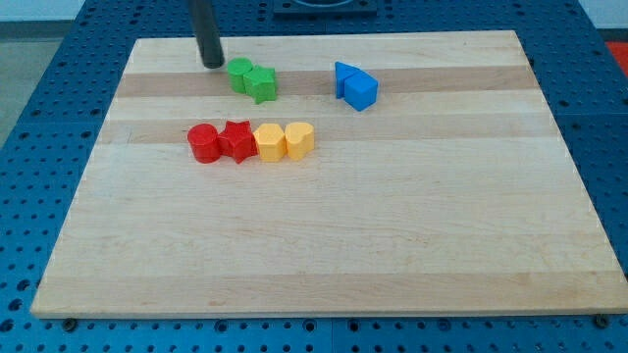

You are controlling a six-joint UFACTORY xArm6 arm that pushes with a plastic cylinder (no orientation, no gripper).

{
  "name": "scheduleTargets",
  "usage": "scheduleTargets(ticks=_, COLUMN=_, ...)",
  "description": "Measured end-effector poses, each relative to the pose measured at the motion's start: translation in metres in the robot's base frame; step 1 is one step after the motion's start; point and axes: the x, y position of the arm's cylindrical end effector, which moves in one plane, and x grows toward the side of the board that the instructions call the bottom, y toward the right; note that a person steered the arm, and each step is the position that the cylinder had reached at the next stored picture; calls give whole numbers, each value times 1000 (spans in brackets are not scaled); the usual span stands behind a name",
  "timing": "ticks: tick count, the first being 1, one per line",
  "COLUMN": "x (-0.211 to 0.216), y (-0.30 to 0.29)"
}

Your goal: Separate the green blocks

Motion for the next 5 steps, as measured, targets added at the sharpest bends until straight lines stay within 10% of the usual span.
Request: scheduleTargets(ticks=5, x=82, y=58)
